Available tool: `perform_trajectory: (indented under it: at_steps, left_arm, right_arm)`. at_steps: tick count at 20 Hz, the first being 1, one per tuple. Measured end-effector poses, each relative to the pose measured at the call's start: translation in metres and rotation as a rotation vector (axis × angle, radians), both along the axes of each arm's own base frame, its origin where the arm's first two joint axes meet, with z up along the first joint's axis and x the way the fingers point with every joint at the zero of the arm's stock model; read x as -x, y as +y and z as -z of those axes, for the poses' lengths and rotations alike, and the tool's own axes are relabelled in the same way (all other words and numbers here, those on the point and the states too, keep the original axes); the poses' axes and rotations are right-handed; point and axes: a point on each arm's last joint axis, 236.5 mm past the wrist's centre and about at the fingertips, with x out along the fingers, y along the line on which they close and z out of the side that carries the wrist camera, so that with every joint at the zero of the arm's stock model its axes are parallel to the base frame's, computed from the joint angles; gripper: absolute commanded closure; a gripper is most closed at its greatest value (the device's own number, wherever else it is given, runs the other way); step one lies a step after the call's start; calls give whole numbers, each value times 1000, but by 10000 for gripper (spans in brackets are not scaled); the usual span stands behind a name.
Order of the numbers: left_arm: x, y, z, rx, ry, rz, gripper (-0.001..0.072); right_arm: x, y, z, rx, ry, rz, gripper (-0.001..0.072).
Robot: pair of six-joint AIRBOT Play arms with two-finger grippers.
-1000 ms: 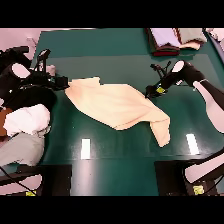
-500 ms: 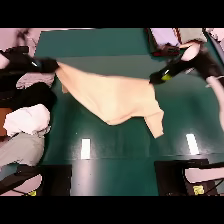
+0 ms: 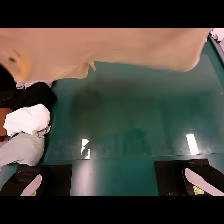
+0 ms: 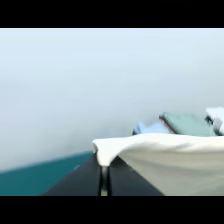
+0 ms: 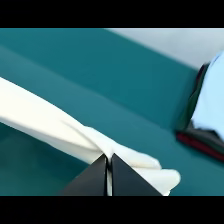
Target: Fold the shirts.
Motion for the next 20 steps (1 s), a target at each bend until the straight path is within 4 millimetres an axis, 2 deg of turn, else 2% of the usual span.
perform_trajectory:
  at_steps: [3, 5, 7, 9, 11, 13, 15, 17, 19, 20]
  left_arm:
    - [30, 3, -26, 12, -85, -3, 685]
    - [33, 4, -31, 14, -101, -7, 685]
    - [15, 3, -23, 5, -63, -8, 685]
    - [-29, -2, 10, -31, 70, -4, 684]
    - [-86, -9, 66, -80, 269, 11, 683]
    - [-147, -15, 145, -131, 513, 29, 683]
    - [-199, -20, 230, -157, 740, 51, 683]
    - [-238, -23, 320, -175, 952, 69, 683]
    - [-261, -25, 393, -177, 1110, 79, 678]
    - [-266, -26, 424, -178, 1180, 83, 440]
  right_arm:
    - [27, -6, -34, -10, -87, 29, 700]
    - [33, -8, -44, -15, -105, 39, 700]
    - [25, -10, -39, -27, -69, 54, 700]
    - [4, -11, -10, -37, 35, 67, 700]
    - [-25, -11, 38, -41, 186, 78, 700]
    - [-53, -12, 103, -35, 375, 87, 700]
    - [-74, -11, 175, -27, 569, 89, 699]
    - [-90, -11, 243, -23, 733, 94, 698]
    - [-102, -16, 304, -20, 865, 107, 695]
    - [-106, -17, 323, -27, 905, 109, 559]
